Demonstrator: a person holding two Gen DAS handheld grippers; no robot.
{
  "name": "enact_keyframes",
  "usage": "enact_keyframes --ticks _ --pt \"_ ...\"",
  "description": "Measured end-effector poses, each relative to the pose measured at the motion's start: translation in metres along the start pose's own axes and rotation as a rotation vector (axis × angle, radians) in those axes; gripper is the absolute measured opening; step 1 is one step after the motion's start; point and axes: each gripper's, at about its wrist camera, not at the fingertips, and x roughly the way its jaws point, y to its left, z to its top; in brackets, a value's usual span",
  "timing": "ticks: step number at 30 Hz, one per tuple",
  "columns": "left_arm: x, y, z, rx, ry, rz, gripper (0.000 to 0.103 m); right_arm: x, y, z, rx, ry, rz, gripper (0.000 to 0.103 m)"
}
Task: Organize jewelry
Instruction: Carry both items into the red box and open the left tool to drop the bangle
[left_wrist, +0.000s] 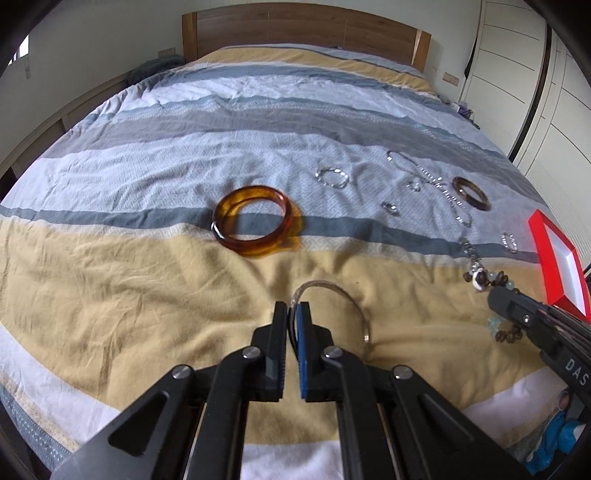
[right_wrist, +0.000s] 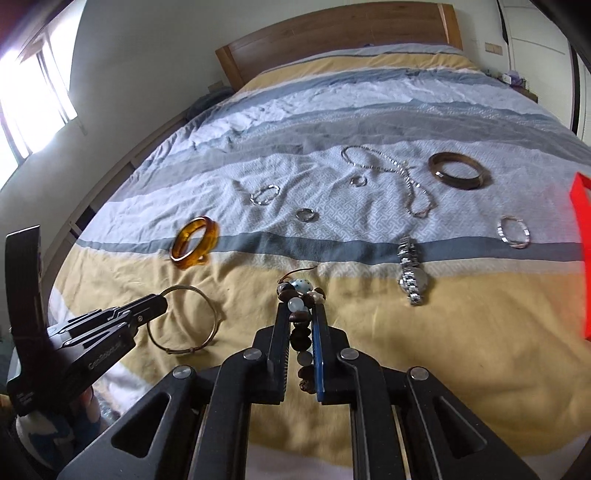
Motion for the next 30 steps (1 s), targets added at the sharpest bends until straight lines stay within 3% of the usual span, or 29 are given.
enact_keyframes --ticks 10,16,21,30 --pt "-0.067 -0.035 -0.006 0.049 -0.09 -0.026 0.004 -0.095 -0.003 -0.015 0.011 -0.111 -0.015 0.011" --pt "-0.099 -0.085 -0.006 0.11 -0.114 -0.09 0.004 -0.151 -0.024 -0.03 0.033 -0.179 -0.042 0.011" --pt "-0.114 -0.154 0.002 0.212 -0.112 -0.176 0.004 -0.194 -0.072 -0.039 0.08 -0.228 -0.099 0.011" --pt "-0.099 -0.303 0.036 0.356 -0.079 -0.372 0.004 -0.238 -0.209 -0.024 0.172 -0.273 -0.267 0.011"
